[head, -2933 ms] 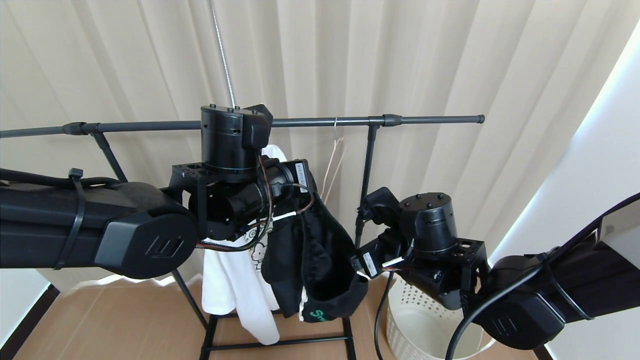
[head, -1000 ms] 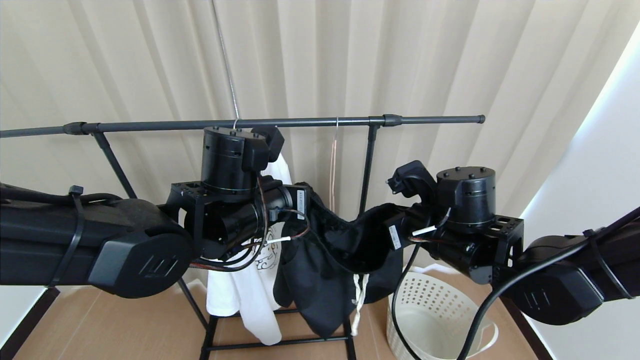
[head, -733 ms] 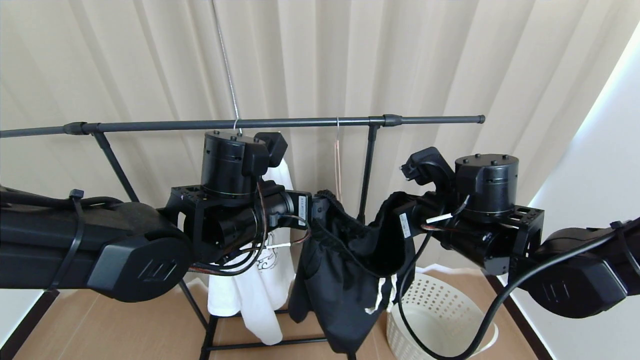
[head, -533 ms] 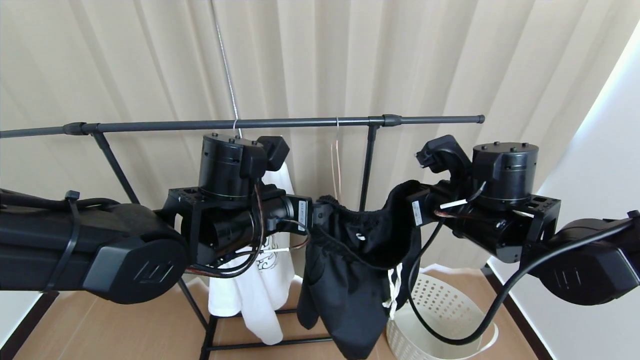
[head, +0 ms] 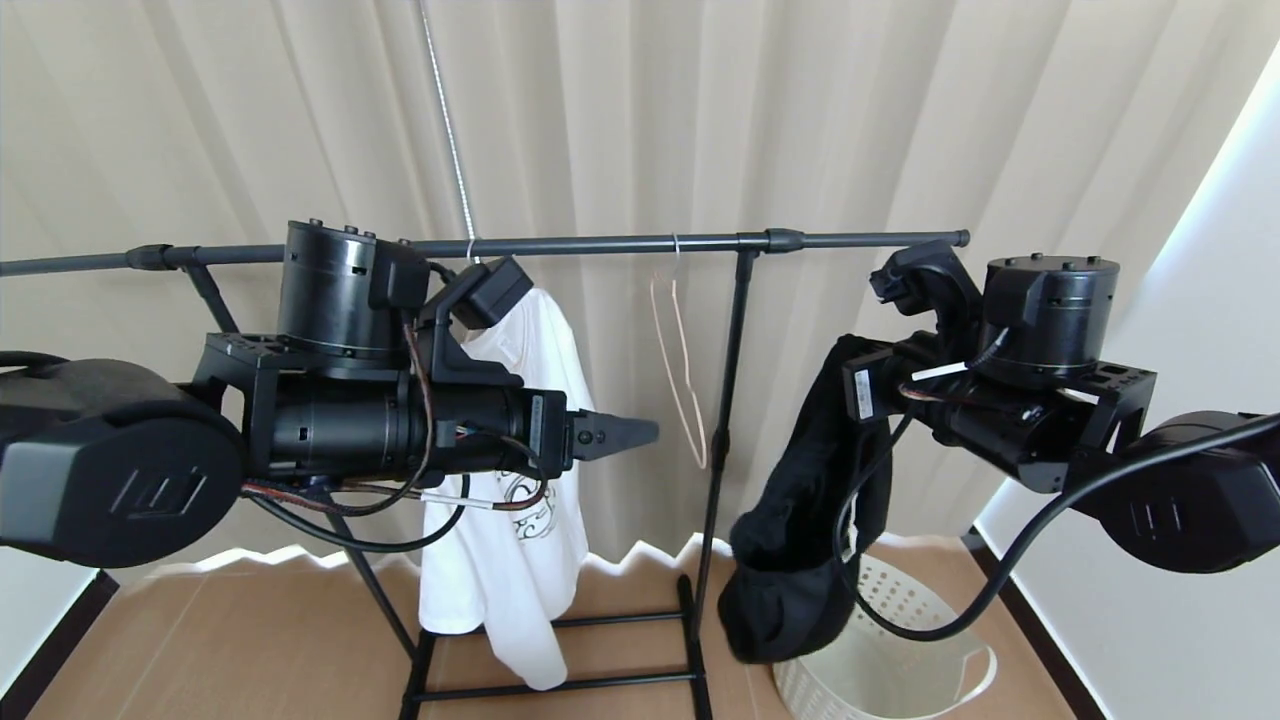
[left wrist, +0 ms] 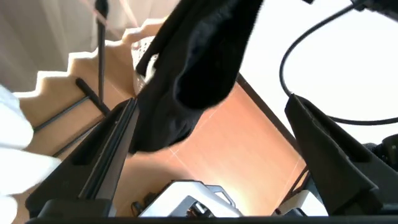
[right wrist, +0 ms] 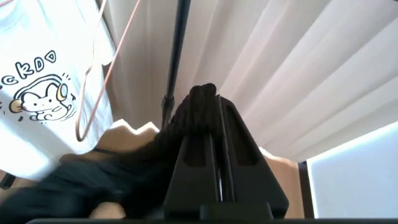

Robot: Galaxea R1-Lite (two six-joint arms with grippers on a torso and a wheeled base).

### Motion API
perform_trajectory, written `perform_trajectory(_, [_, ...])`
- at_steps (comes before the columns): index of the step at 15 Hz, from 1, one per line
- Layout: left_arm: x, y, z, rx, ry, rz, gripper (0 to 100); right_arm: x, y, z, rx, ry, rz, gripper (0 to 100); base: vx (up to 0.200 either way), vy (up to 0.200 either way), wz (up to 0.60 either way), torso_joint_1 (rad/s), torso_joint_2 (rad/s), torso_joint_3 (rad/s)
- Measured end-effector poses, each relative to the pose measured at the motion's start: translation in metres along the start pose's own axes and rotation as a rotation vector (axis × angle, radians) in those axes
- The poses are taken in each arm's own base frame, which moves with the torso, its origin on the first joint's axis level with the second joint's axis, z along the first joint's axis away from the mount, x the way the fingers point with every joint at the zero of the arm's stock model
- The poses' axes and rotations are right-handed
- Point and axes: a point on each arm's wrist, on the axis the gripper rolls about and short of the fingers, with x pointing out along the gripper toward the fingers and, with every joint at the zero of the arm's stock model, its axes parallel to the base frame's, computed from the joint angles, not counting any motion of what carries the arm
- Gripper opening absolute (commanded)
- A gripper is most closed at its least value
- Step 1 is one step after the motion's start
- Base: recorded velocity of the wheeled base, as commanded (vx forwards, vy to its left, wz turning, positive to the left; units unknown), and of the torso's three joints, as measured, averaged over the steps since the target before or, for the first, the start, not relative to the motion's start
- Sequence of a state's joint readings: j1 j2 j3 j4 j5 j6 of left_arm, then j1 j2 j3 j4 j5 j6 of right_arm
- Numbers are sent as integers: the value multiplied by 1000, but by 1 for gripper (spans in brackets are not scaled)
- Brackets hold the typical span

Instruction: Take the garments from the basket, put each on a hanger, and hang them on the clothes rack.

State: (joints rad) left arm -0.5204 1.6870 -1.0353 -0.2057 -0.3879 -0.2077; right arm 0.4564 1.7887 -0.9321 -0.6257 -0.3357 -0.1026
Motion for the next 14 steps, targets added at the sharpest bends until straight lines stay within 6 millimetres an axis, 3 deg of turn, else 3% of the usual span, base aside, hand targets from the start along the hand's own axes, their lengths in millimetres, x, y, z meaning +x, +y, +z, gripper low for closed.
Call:
perform_trajectory(5, [5, 3, 2, -3, -13, 91, 100, -7, -6, 7, -7, -27, -12, 0, 0, 0, 0, 0, 0, 0])
perform_trajectory(10, [57, 3, -12, -14, 11, 368, 100, -2, -23, 4, -24, -19, -64, 0, 0, 0, 0, 0, 0, 0])
perform_trajectory(14, [87, 2, 6, -14, 3, 442, 100, -1, -29, 1, -61, -8, -74, 0, 0, 0, 0, 0, 0, 0])
